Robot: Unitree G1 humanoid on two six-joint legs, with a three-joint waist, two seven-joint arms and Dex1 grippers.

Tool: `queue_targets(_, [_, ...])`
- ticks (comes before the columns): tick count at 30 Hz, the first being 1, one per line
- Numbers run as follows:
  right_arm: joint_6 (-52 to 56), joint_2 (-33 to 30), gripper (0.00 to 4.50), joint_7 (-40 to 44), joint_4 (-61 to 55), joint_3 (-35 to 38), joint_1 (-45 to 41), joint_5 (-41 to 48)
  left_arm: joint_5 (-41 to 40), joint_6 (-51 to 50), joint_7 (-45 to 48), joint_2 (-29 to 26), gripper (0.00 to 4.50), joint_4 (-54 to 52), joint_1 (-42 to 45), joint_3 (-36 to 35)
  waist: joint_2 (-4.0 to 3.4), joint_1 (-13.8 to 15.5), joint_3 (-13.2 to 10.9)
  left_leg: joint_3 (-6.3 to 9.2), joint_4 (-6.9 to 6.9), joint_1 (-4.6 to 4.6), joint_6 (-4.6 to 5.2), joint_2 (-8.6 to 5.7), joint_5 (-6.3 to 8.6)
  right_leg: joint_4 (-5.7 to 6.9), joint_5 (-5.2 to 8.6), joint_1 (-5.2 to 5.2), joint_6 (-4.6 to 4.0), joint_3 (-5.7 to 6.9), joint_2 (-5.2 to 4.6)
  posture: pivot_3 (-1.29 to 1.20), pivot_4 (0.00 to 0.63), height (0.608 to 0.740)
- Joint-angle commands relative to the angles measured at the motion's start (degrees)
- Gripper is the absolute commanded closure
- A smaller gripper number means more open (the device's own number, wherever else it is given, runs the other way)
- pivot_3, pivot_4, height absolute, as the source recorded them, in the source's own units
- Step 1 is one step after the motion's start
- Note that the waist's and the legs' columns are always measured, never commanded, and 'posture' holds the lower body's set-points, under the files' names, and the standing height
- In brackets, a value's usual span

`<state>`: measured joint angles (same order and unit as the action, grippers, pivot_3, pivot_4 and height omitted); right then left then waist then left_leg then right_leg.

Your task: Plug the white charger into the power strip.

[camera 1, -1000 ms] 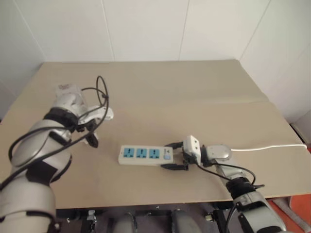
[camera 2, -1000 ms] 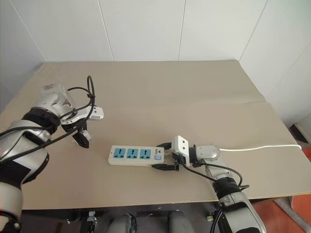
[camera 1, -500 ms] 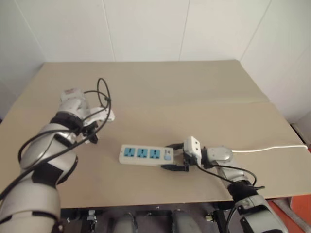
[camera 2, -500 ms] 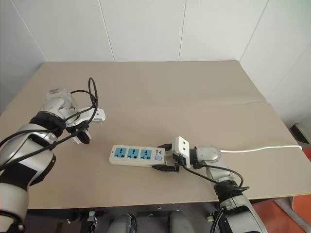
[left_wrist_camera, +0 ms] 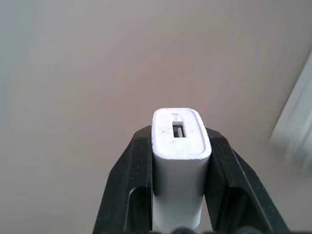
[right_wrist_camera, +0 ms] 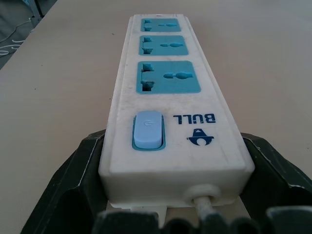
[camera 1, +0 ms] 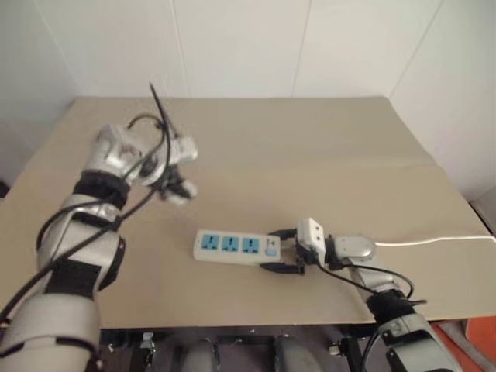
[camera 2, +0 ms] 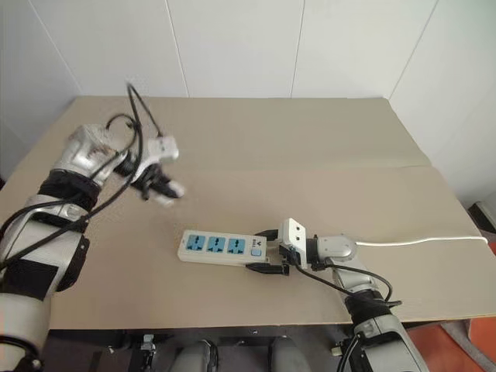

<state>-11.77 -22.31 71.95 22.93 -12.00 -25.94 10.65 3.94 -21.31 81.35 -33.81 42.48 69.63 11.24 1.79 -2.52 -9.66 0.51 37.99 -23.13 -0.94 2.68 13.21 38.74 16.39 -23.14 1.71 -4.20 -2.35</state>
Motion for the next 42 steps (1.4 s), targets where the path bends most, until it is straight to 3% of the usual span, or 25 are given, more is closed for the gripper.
queue_targets(1, [0.20,0.22,1.08,0.69,0.32,-1.77,0.68,-1.05,-13.43,3.62,-0.86,3.46,3.49,-11.47,-5.13,-10.82,-0.03,-0.18,0.03,-0.02,0.00,0.05,0.00,0.00,0.00,0.20,0.00,0.01,0.00,0.00,-0.02,0.00,0.150,0.740])
queue_targets(10, [1.82,0.46,1.08,4.79,0.92,-2.80,-0.42,0.14,-32.52,-6.61,-3.52,10.68,3.49,-37.99,-24.21,-15.14,-0.09,-0.29,0.07,-0.07,0.07,0.22,0.00,0.00,0.00,0.31,0.00,0.07,-0.01,-0.01,-0.01,0.00,0.150,0.740])
queue_targets(15, [1.66,0.24,1.08,6.22,1.59,-3.21,-0.32,-0.20,-34.16,-5.22,-3.73,9.84,3.49,-46.33,-33.94,-12.19,-0.09,-0.28,0.07,-0.07,0.09,0.29,0.00,0.00,0.00,0.25,0.00,0.09,-0.01,-0.03,-0.01,0.00,0.150,0.740])
queue_targets(22, [1.09,0.91,1.08,5.99,3.17,-3.31,-1.09,-0.77,-31.64,2.87,-1.07,8.15,3.49,-44.11,-39.25,-8.74,-0.09,-0.25,0.07,-0.07,0.08,0.96,-0.03,-0.01,-0.01,0.04,0.02,0.89,-0.03,0.00,0.01,0.00,0.150,0.740])
queue_targets(28, [0.83,0.70,1.08,5.95,3.15,-3.19,-0.76,-1.01,-26.89,12.92,1.06,7.27,3.49,-38.75,-42.03,-4.96,-0.09,-0.27,0.07,-0.09,0.05,1.00,-0.03,0.00,-0.01,0.02,0.02,0.92,-0.04,-0.02,0.04,0.00,0.150,0.740])
queue_targets(42, [1.06,0.19,1.08,5.58,2.56,-2.91,-0.28,-1.09,-27.21,14.33,0.55,8.77,3.49,-36.23,-42.87,-2.95,-0.09,-0.26,0.07,-0.09,0.05,0.99,-0.03,0.00,-0.01,0.00,0.02,0.92,-0.03,-0.02,0.04,0.00,0.150,0.740])
